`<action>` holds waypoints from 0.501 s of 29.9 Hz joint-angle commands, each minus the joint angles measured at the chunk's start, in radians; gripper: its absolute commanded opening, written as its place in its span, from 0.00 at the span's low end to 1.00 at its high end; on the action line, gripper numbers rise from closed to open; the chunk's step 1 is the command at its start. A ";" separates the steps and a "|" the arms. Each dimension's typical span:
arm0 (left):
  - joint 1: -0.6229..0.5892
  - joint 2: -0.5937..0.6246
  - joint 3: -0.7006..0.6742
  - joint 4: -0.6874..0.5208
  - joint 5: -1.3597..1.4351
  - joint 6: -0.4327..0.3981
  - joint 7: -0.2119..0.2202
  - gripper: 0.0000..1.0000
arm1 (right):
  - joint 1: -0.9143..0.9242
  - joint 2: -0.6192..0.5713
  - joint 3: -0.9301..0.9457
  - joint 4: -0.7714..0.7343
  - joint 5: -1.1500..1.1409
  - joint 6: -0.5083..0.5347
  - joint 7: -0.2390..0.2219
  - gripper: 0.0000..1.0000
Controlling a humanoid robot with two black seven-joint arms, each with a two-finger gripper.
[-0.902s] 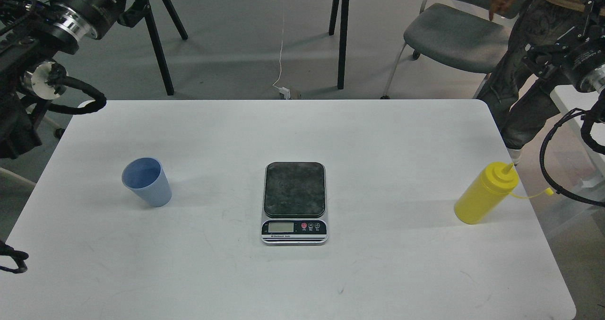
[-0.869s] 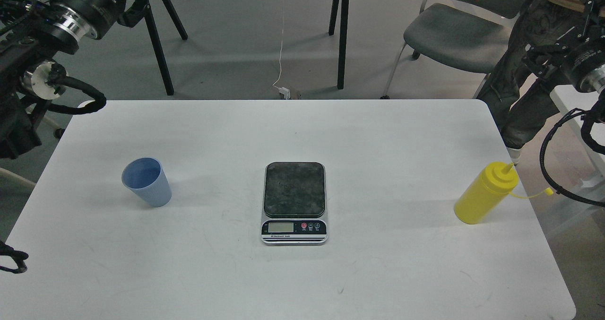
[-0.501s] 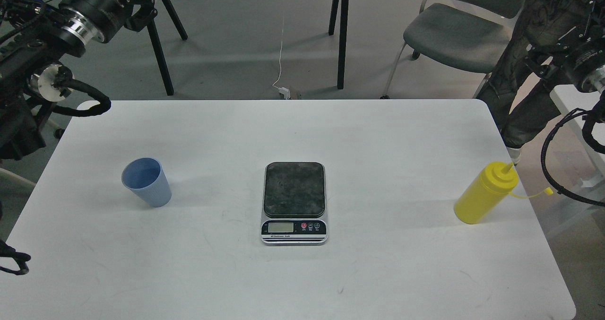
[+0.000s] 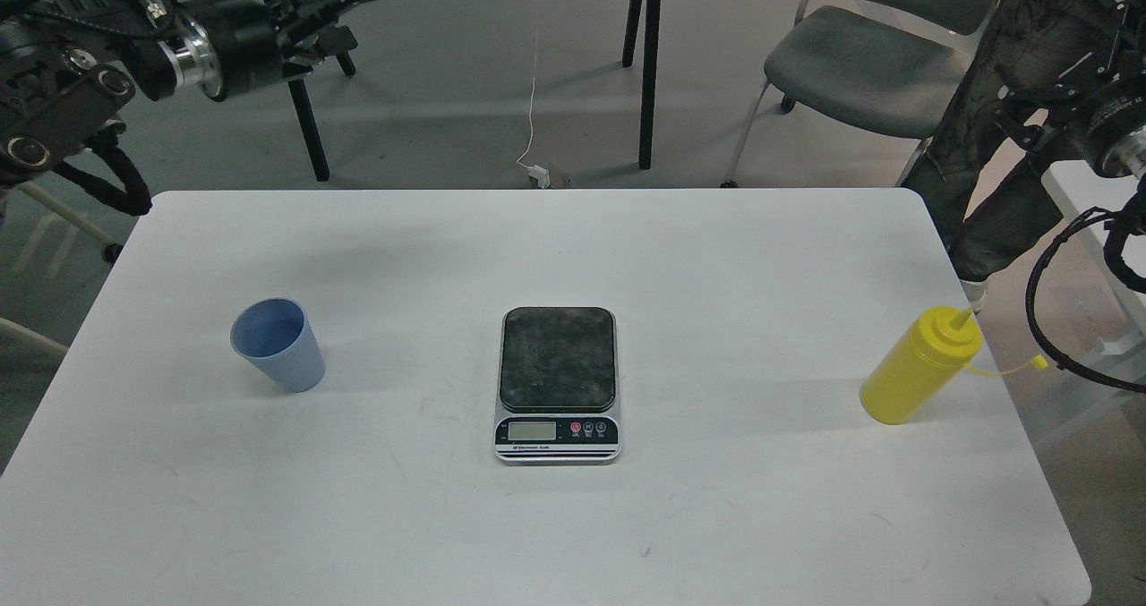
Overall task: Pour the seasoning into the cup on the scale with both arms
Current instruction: 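Move the left gripper forward toward the blue cup, then lower the left gripper around the blue cup and close it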
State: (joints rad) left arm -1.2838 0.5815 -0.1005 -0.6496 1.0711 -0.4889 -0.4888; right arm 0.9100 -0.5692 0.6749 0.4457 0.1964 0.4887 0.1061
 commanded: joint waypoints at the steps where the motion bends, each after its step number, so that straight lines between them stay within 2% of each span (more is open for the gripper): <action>1: 0.008 0.047 0.025 -0.126 0.179 0.000 0.000 0.99 | -0.006 -0.001 0.003 0.001 0.001 0.000 0.003 1.00; 5: 0.004 0.119 0.076 -0.208 0.294 0.000 0.000 0.99 | -0.011 -0.008 0.005 0.001 0.001 0.000 0.003 1.00; 11: 0.017 0.133 0.084 -0.209 0.394 0.000 0.000 0.99 | -0.022 -0.009 0.006 0.001 0.001 0.000 0.003 1.00; 15: 0.066 0.146 0.084 -0.209 0.452 0.000 0.000 0.99 | -0.022 -0.009 0.006 0.001 0.001 0.000 0.003 1.00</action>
State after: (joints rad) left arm -1.2506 0.7180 -0.0171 -0.8592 1.4906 -0.4888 -0.4889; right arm 0.8882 -0.5784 0.6808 0.4465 0.1980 0.4887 0.1090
